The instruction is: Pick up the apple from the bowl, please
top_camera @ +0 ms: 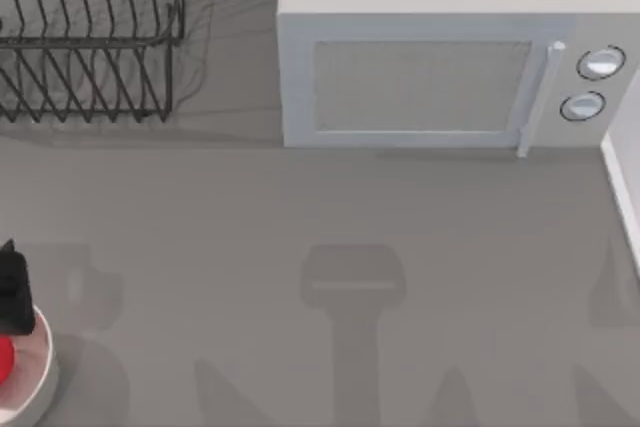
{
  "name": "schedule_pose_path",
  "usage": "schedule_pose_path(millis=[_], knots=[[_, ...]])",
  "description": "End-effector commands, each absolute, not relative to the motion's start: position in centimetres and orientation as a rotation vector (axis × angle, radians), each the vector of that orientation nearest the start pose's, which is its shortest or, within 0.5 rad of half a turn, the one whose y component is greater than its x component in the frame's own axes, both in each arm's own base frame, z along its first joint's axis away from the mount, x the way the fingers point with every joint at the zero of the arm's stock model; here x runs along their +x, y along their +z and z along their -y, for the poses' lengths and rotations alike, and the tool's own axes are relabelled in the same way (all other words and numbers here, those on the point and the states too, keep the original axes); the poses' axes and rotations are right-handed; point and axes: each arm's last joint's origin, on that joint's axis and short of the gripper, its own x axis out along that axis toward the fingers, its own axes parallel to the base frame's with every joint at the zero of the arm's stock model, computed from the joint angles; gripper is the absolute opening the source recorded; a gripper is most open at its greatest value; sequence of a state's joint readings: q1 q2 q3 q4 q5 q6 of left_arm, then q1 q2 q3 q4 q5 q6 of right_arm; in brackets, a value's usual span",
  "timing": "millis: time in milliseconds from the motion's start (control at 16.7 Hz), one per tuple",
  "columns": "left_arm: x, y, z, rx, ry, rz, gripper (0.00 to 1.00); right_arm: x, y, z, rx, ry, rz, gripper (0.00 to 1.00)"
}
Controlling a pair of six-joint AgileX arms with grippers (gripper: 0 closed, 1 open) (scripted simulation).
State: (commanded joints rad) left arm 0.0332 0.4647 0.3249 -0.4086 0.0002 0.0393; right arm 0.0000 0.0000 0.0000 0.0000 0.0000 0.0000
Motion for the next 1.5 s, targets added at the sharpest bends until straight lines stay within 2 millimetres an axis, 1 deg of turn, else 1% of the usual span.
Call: schedule_pose_path(millis=[180, 420, 540, 660, 840, 1140, 1200, 1320, 1500], knots=[[14.6, 19.9, -0.7, 0.035, 0.02, -0.872, 1.0, 10.6, 16.0, 0.1, 0.0, 0.0, 0.0, 1.0], [17.8, 20.1, -1.3, 0.03, 0.006, -1.262, 1.0, 10.6, 16.0, 0.1, 0.0, 0.0, 0.0, 1.0], [19.2, 19.9, -1.6, 0.024, -0.003, -1.411, 1.0, 10.6, 16.0, 0.1, 0.0, 0.0, 0.0, 1.0], [20.2, 19.9, -1.8, 0.019, -0.011, -1.512, 1.0, 10.6, 16.0, 0.1, 0.0, 0.0, 0.0, 1.0], [20.8, 19.9, -1.9, 0.016, -0.016, -1.571, 1.0, 10.6, 16.0, 0.1, 0.0, 0.0, 0.0, 1.0], [20.8, 19.8, -1.8, 0.019, -0.019, -1.569, 1.0, 10.6, 16.0, 0.1, 0.0, 0.0, 0.0, 1.0], [20.8, 19.5, -1.8, 0.019, -0.019, -1.571, 1.0, 10.6, 16.0, 0.1, 0.0, 0.0, 0.0, 1.0], [21.1, 18.2, -1.9, 0.018, -0.019, -1.576, 1.0, 10.6, 16.0, 0.1, 0.0, 0.0, 0.0, 1.0], [21.5, 15.1, -1.9, 0.018, -0.017, -1.568, 1.0, 10.6, 16.0, 0.1, 0.0, 0.0, 0.0, 1.0]])
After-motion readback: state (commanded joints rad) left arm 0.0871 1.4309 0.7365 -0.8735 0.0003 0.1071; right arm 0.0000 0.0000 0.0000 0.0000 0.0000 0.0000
